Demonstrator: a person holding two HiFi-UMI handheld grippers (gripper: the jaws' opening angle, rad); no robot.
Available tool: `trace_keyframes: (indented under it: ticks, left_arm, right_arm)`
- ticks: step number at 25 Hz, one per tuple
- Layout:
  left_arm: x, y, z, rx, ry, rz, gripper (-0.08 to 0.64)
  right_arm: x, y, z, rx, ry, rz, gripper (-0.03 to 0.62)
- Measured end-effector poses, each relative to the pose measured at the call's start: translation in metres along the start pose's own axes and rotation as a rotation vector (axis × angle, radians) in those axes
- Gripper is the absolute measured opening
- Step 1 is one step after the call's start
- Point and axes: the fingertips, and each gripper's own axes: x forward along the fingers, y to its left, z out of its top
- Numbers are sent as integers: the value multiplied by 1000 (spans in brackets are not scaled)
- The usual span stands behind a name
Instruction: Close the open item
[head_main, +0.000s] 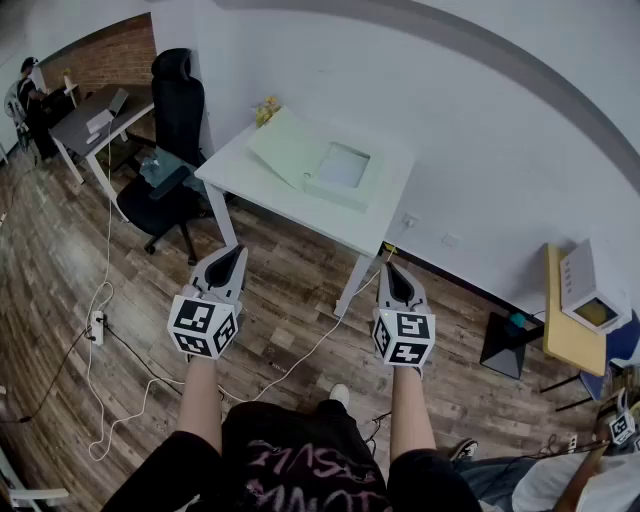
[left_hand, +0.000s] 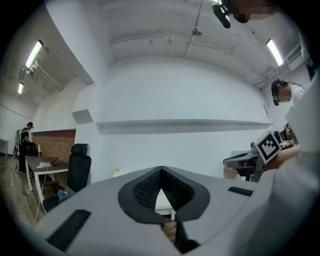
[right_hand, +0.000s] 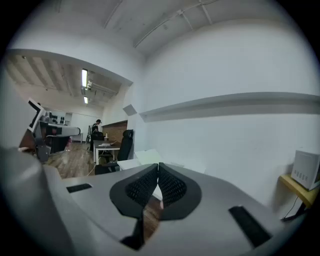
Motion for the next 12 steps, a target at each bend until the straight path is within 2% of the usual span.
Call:
trace_keyframes:
  ticks: [3,8,12]
  left_arm:
    - [-1,-4,-5,9,19,-11,11]
    - [-9,0,2,3,-8,-11,11]
    - [-1,-1,-1,12,2,-21,11]
  right_arm:
    - [-8,2,2,-18,-3,-4,23]
    - [-11,10,4,-52,-12,-9,26]
    - [-6,7,9,-58,-22,-10,26]
